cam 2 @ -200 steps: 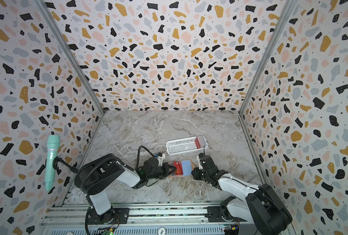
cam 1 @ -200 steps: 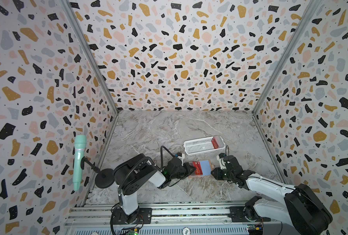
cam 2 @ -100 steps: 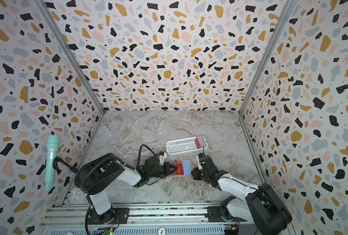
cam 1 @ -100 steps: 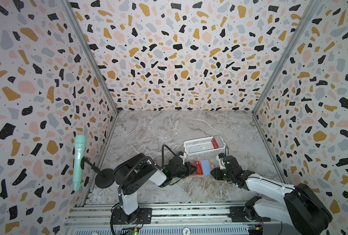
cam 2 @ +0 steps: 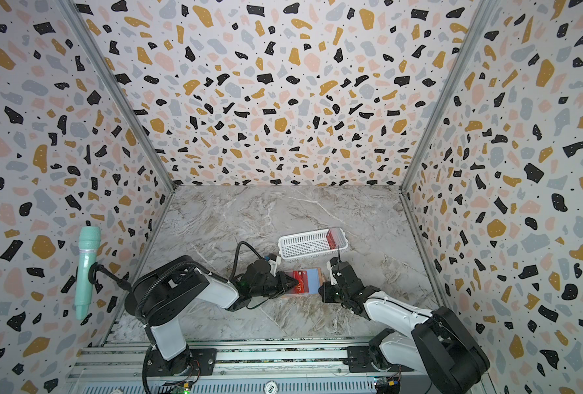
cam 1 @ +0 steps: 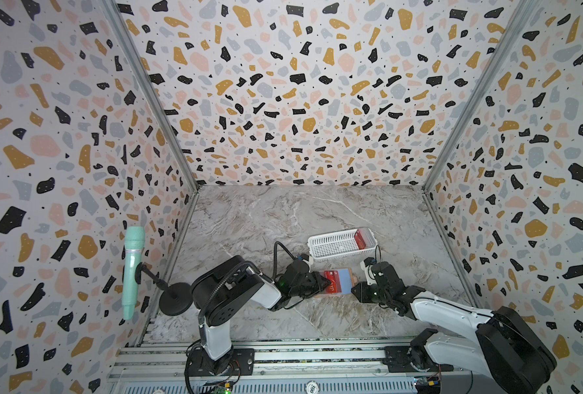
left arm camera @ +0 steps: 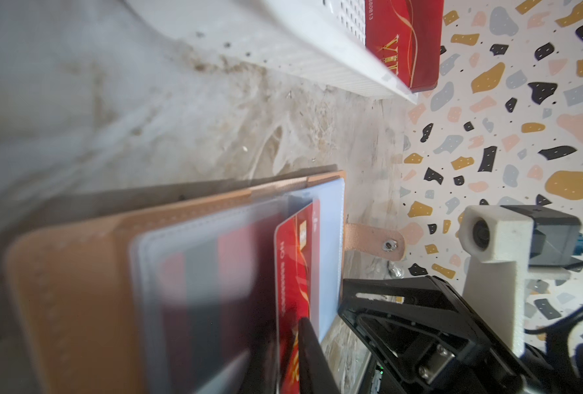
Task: Insert credit cards into a card holder
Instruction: Insert the credit card into the card slot.
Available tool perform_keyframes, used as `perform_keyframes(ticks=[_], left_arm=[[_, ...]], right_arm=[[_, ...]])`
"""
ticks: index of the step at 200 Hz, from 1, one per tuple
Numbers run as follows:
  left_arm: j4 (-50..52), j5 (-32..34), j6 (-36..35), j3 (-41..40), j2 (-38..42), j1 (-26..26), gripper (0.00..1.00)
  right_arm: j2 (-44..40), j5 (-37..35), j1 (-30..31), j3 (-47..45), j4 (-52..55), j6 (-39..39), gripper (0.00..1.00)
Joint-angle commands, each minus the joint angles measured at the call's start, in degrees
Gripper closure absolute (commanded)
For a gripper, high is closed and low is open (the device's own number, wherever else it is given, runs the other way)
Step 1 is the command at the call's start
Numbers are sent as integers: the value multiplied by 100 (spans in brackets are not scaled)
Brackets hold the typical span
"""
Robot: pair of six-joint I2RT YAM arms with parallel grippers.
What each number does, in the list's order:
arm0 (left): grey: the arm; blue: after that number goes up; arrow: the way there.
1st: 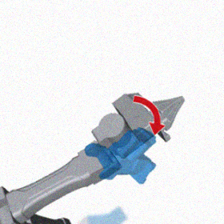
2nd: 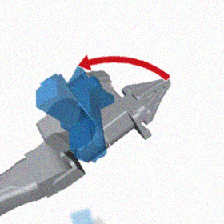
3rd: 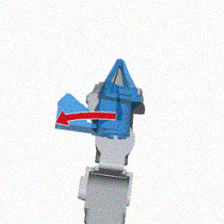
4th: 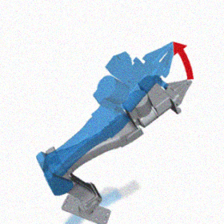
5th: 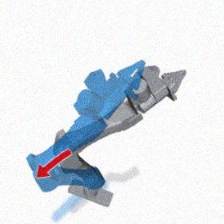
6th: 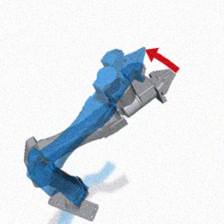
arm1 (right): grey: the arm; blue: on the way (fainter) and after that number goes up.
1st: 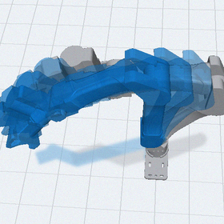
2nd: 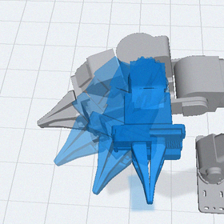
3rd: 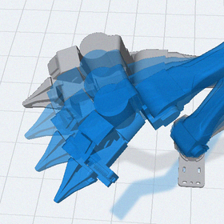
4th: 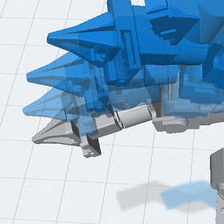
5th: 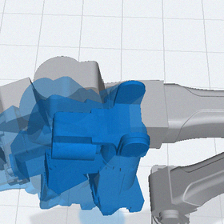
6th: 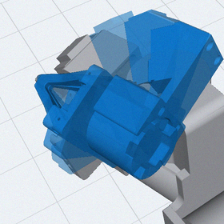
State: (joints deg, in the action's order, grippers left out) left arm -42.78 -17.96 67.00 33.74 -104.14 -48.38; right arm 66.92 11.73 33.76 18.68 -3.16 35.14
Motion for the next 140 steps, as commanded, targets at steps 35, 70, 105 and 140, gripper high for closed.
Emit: perform_keyframes(ticks=[35,70,105,140], left_arm=[[3110,777,-1273,855,406,26,68],[3581,809,-1456,1086,311,25,67],[3847,889,-1575,1269,272,26,65],[4260,903,-1925,1578,218,2,59]], right_arm=[[127,-87,281,11,112,248,77],[244,-212,428,75,100,308,77],[266,-239,468,94,109,327,77],[334,-268,484,151,151,301,77]])
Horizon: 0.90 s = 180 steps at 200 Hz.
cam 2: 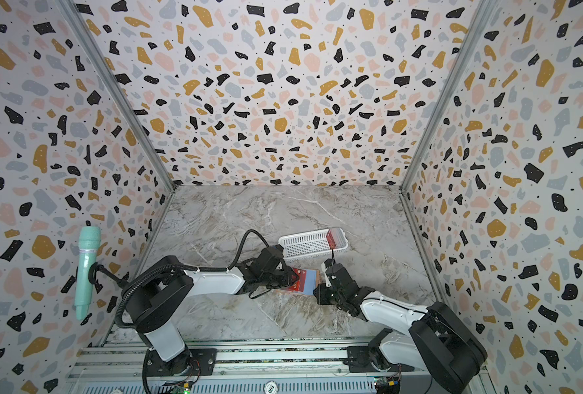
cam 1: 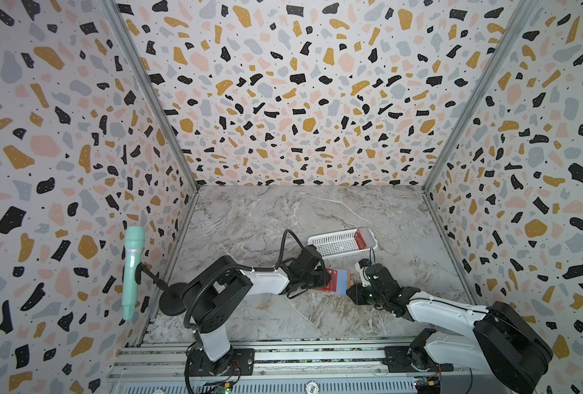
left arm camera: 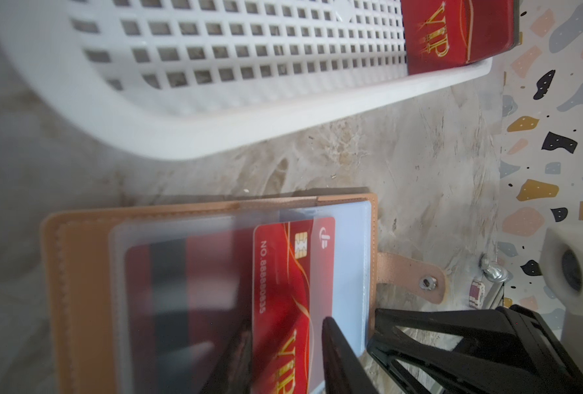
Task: Insert credit cards into a card holder
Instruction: Insert the credit card into the card slot.
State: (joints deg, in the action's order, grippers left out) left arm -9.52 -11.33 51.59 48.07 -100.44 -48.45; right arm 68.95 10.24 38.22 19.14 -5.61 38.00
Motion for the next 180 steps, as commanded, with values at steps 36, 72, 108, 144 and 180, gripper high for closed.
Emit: perform_keyframes(ticks=[36,72,108,144,180], left_arm=[[1299,300,-631,398,-192,-66,54],[1203,126,-635,464,-304,-110,54],[1089,-48,-626,578,-353,-146,54],[698,-290,-548,499,-371,-230,56],[119,-530,-372,271,-345,-254,60]], right_arm=[[206,-158,55,195,455,-37,77],[265,-159,64,240,466,-56,77],[299,-158,65,248,471,-64,77],[292,-248,67,213,439,-45,77],[347,-302,65,248,421,-21,77]])
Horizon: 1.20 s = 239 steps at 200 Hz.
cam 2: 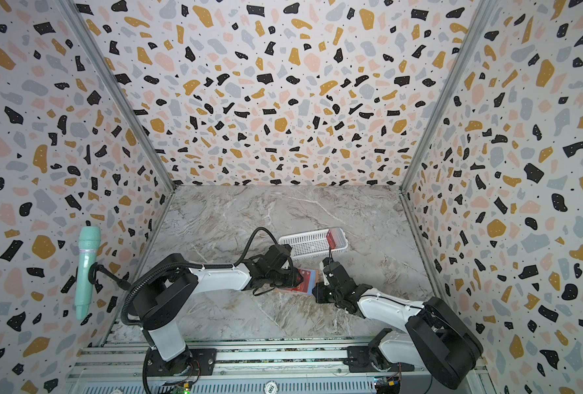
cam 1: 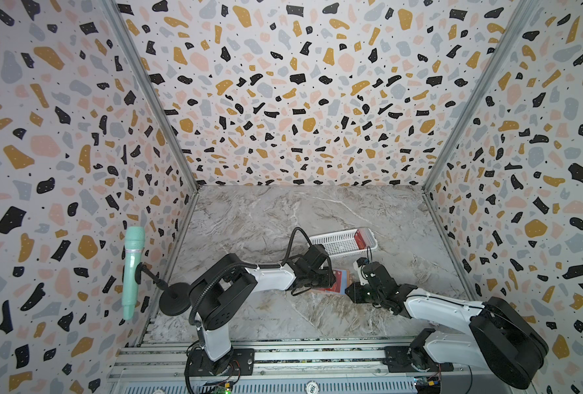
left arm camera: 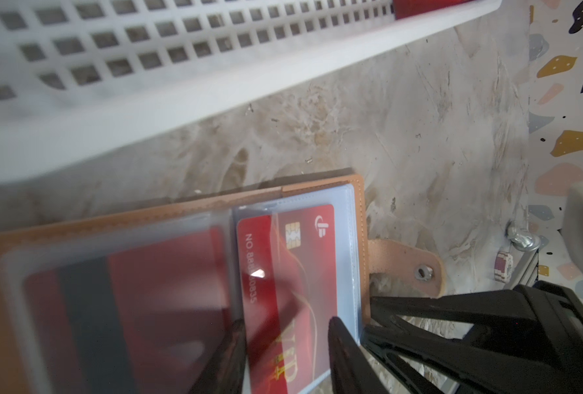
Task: Insert credit cards into a card holder
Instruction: Insert the credit card into the card slot.
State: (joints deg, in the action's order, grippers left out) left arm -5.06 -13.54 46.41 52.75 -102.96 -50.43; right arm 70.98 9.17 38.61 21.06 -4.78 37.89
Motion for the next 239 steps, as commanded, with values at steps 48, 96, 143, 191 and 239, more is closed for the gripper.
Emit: perform_keyframes(ticks=[48,96,143,191,239], left_arm=[[-675,-512,188,-318,-67,-120,64],[-616,-474,166,-442,4,-160,64],[-121,99,61,-352,235,-166,73],[163,443,-57,-258,226,-167,79],[143,585,-64,-248,349,-164,69]], right_arm=[[145,-378,19,168,447,8,77],[201,-540,-58,287,541,-44,78],[14,-485,-178,364,628,-199,78],[-438,-186,-170,247,478,-256,79],[-539,-38,-159,207,366,-177,79]])
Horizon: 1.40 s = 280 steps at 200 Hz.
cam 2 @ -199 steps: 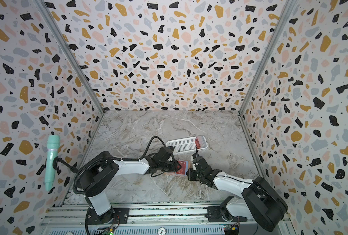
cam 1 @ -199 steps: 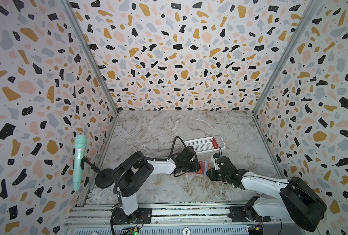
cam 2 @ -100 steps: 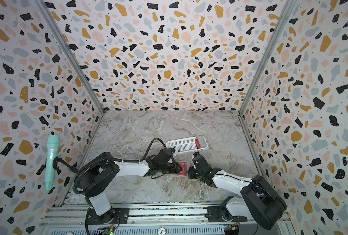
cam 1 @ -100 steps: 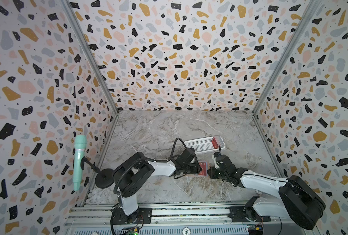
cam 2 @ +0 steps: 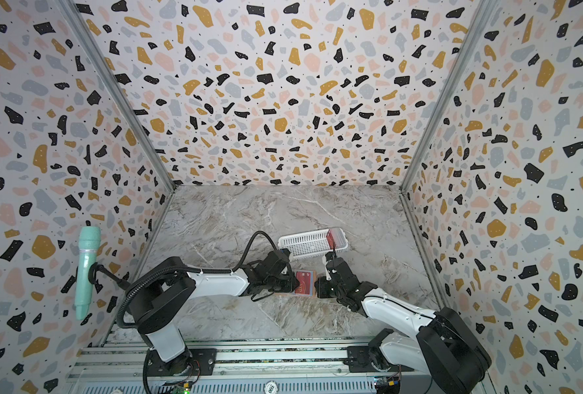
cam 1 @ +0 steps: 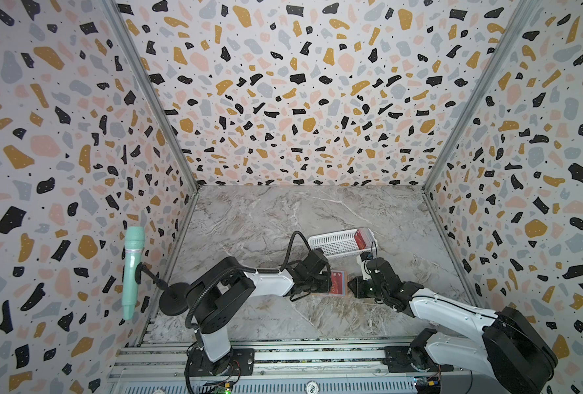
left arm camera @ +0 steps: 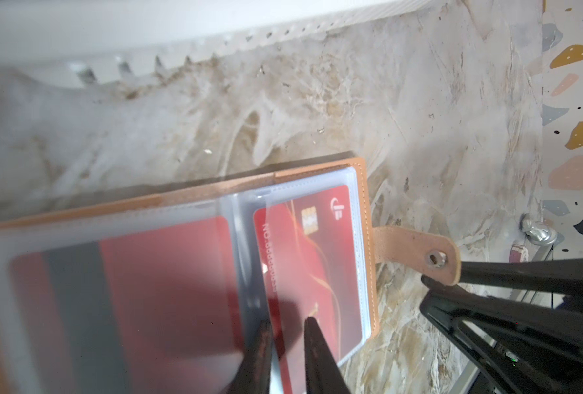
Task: Insert credit cards into a card holder
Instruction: Insert the credit card into the card slot, then rotate the card holder at the center of the table.
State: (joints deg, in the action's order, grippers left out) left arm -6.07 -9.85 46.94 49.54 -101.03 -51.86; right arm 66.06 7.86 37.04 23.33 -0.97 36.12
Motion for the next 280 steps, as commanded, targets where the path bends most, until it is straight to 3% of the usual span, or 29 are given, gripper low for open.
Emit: perform_keyframes(ticks=[1,47,130,177,230,280], left_arm=[[245,222,-116,73,160,-20,69],[349,469,-184,59,386,-20,73],[-640,285,-157,-374,601,-11,79],[-1178,413,-116,-695,1036,-16,77],[-1273,366,-47,-744,954,3,77],[-1079,416,10,-744,756,3,81]], right_arm=[[-48,98,-2,-21,-20,5,79],[-33,155,29,-30,-115,27,80],[323,1,65,44,-174,132,80],[712,22,-306,170,-418,-1,80],[1079,276,-724,588,-569,-373,80],[728,307,-702,443,-425,-397,81]])
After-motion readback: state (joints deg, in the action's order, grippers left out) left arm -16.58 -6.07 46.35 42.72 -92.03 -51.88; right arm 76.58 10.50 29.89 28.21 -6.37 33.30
